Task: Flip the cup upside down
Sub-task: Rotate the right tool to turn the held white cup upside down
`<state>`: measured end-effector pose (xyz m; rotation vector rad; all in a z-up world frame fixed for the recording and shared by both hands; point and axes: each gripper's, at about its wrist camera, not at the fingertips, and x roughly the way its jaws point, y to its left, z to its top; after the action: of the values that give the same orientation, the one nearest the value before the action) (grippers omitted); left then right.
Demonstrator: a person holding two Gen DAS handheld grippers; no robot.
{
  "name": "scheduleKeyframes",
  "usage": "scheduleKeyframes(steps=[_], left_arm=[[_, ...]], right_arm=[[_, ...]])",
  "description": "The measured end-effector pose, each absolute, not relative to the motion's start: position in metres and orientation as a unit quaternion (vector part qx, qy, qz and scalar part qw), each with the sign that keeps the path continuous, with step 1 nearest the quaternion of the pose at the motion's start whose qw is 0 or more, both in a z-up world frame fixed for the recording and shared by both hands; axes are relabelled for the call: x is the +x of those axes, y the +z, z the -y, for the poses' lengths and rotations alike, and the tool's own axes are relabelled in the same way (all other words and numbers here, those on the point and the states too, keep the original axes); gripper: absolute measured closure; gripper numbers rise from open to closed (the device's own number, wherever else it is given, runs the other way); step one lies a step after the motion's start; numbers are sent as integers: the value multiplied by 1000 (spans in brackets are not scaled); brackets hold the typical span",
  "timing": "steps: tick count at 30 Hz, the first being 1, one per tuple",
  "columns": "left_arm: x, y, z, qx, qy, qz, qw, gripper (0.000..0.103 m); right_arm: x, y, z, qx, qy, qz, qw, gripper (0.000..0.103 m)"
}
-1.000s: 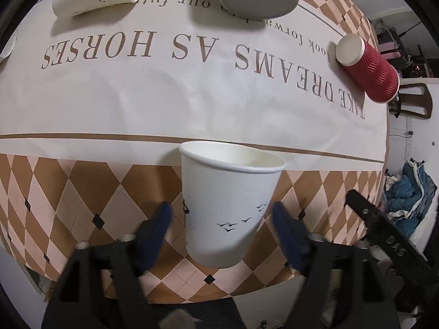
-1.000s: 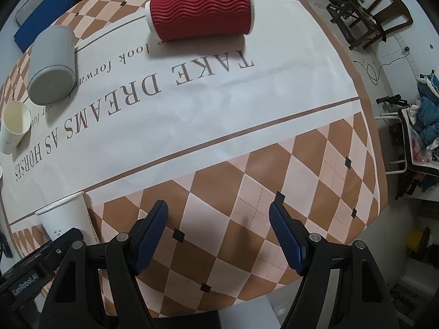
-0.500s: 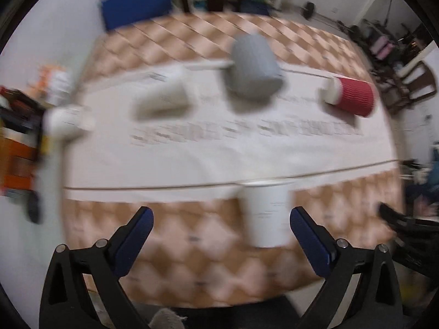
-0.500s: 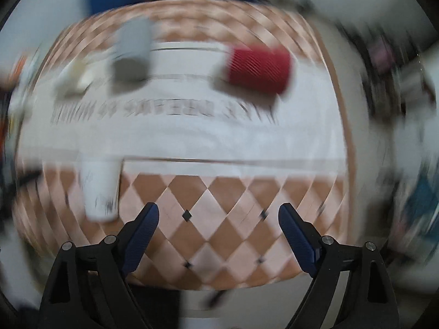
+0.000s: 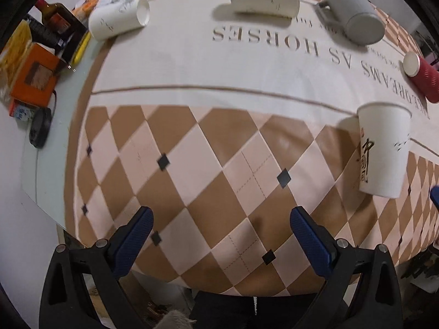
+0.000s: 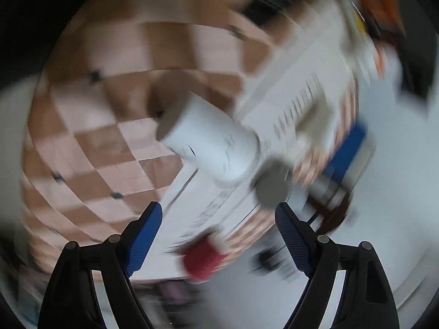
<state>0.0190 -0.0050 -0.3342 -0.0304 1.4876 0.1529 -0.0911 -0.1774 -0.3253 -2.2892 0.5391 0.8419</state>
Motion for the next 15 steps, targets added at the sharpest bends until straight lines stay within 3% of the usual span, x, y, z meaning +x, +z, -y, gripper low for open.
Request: scheduleKeyframes(steps=[6,7,9,15], left_arm=[[16,-350,0,-12,96,-682,725,1],[16,-351,-1,-13,100,-683,724,1],[16,-352,-3,-12,110,-684,721,1],[17,-345,-17,-27,141,-677,722,1]], right_arm=[[-77,-361,193,-913,365,-48,176,26],[-70,-367,195,-917,365,-33,158,31],[-60,-379,195,-920,366,-16,137,38],[-38,-367,179,-905,390,-35,167,40]])
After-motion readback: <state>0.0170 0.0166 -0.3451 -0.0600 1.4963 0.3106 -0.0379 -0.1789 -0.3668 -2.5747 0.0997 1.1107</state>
